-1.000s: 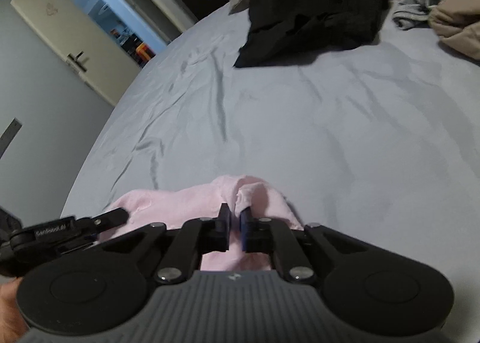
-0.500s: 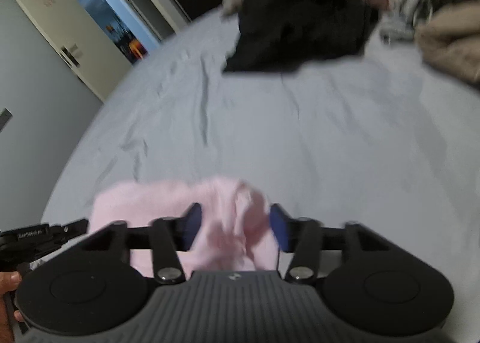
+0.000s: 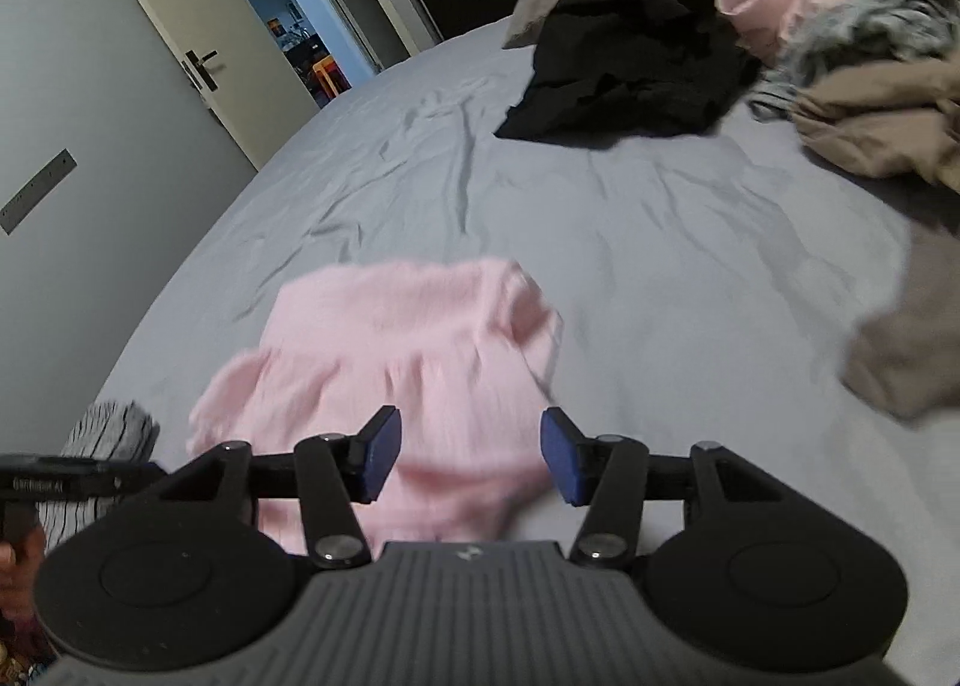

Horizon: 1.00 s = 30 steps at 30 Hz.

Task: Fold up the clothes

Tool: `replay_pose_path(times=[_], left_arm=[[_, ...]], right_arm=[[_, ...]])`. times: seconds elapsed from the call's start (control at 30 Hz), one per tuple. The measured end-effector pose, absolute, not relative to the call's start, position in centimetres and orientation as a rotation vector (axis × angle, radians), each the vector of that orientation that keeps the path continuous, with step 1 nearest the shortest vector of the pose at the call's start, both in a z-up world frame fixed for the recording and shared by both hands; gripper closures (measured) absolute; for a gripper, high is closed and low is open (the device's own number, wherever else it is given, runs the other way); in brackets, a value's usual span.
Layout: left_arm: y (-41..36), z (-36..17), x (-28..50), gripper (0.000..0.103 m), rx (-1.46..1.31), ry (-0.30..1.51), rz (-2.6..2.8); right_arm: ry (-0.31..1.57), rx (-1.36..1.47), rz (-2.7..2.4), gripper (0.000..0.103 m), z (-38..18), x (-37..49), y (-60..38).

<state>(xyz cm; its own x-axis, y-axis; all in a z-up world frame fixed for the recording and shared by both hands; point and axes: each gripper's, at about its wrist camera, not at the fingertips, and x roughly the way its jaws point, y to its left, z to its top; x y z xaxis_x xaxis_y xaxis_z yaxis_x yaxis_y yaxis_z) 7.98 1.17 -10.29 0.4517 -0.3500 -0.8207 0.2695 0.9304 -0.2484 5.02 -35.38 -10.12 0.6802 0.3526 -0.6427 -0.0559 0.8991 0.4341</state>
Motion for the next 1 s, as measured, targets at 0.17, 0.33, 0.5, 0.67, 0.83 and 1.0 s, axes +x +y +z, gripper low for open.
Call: replay_pose_path(times=[0.17,0.33,0.5,0.67,0.83,1.0], left_arm=[[0.5,-11.7,1.9,0.05,-0.036,1.076,-0.365],[1.9,-11.8,-2.3,0.05,-0.141,1.042,-0.304],[1.0,-12.2,-6.1,0.05,-0.095,0.979,-0.311],[-0.2,-12.8,-7.9,0.05,-0.139,0.969,-0.309],[-0.1,-12.9,-8.3,0.05,-0.222,0.982,-0.288],[0.5,-12.4,-7.9,0.05,-0.263,0.979,-0.29]], right_arm=[[0.798,0.384,0.216,0.047,-10.5,-0.1,-36.5],[0.724,0.457,0.203,0.045,-12.0,-5.9,-37.2],[0.746,0.487,0.203,0.045,-13.9,-10.2,-35.6],[0.75,0.371,0.212,0.044,-10.5,-12.0,-33.2],[0.765,0.331,0.197,0.043,-9.5,-15.0,-32.4],[0.835,0.214,0.2,0.043,-9.9,-15.7,-30.4]])
